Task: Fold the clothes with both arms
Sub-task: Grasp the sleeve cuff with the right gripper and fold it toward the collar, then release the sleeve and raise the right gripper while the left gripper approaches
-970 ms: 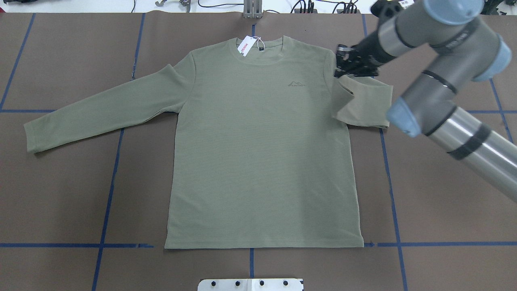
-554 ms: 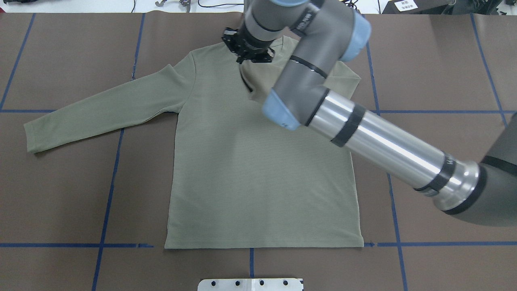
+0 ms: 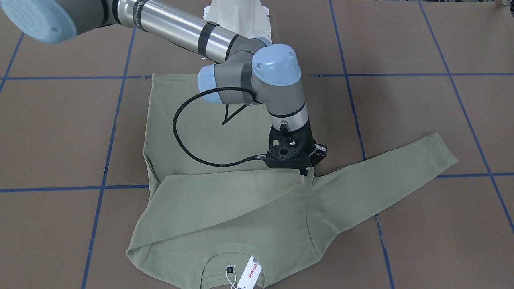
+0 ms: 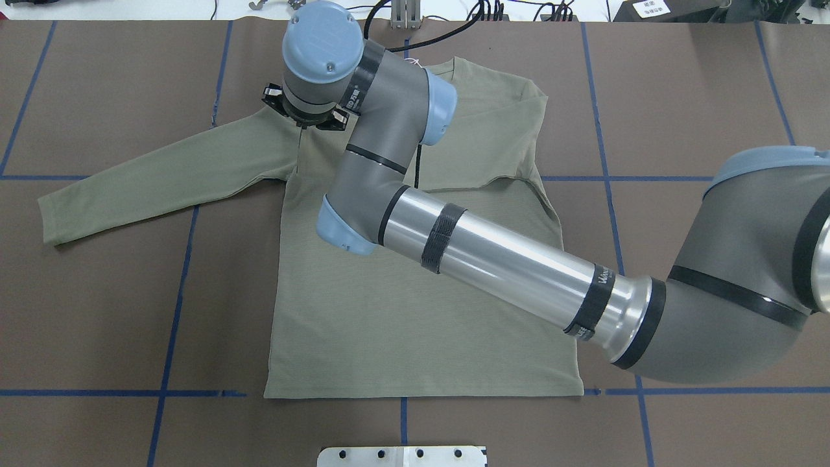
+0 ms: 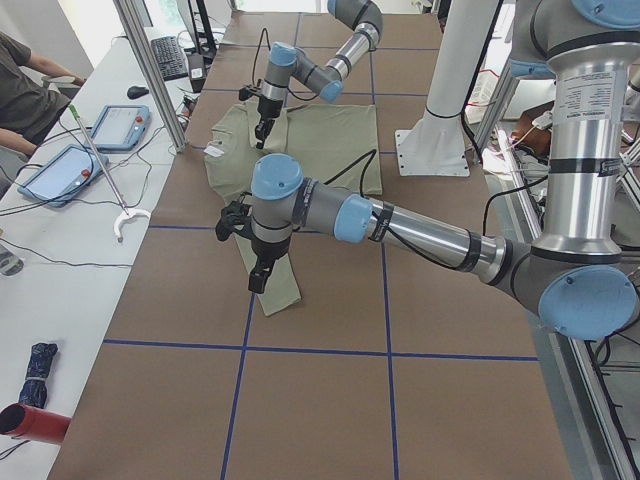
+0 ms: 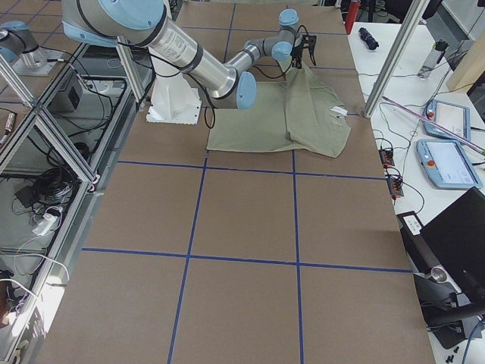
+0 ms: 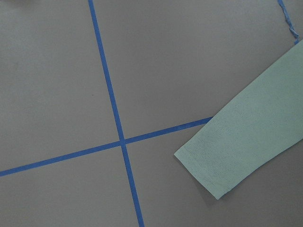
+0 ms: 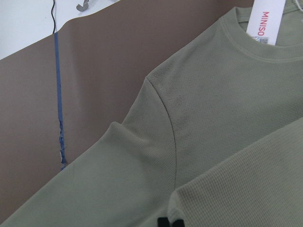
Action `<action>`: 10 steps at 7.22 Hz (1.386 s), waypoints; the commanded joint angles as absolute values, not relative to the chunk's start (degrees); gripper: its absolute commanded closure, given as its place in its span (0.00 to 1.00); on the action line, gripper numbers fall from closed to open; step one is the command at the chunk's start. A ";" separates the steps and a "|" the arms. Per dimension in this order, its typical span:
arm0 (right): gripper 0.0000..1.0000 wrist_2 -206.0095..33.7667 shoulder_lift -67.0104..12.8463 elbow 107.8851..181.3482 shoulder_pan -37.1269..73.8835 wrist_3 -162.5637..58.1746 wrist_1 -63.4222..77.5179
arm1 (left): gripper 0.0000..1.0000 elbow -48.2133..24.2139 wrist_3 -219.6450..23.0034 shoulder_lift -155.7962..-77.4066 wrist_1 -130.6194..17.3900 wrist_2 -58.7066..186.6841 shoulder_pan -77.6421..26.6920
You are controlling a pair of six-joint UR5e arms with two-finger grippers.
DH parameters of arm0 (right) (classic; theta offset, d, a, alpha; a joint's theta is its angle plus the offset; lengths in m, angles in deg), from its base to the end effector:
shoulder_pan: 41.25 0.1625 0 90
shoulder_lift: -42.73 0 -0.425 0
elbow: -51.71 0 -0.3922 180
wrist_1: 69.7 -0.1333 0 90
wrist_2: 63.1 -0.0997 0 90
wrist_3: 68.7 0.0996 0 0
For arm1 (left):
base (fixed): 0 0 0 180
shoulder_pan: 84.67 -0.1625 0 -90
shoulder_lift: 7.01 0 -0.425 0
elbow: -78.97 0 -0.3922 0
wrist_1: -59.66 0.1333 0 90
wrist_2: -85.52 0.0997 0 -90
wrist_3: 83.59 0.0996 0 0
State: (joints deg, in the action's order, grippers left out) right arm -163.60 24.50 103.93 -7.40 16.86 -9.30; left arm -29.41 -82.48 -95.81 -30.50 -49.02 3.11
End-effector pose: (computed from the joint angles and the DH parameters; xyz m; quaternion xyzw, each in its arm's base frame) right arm -0.6508 -0.5752 0.0305 0.0986 -0.5212 0.1682 0.8309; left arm -0.0447 -0.4842 0.5096 0.1359 0.3760 0.0837 0.9128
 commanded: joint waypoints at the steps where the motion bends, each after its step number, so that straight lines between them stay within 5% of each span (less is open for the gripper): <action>1: 0.02 -159.96 27.59 99.72 -9.52 16.91 -10.46 | 0.00 -29.05 -82.53 -95.86 -32.25 -52.81 2.26; 3: 0.02 -160.04 25.96 102.22 -8.83 20.04 -10.03 | 0.00 -26.60 -89.97 -95.95 -36.97 -52.56 -4.72; 7: 0.02 -175.55 -0.02 133.48 3.19 19.81 -0.80 | 0.02 1.64 -109.94 -104.54 -60.63 -51.77 -13.64; 10: 0.01 -181.23 -20.86 148.72 11.91 13.59 0.44 | 0.10 10.76 -110.31 -107.29 -67.69 -51.59 -14.53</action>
State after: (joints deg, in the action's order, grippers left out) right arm -179.93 -13.37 144.17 9.06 16.50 0.16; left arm 8.04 -109.98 -106.16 -66.11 -51.63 -14.00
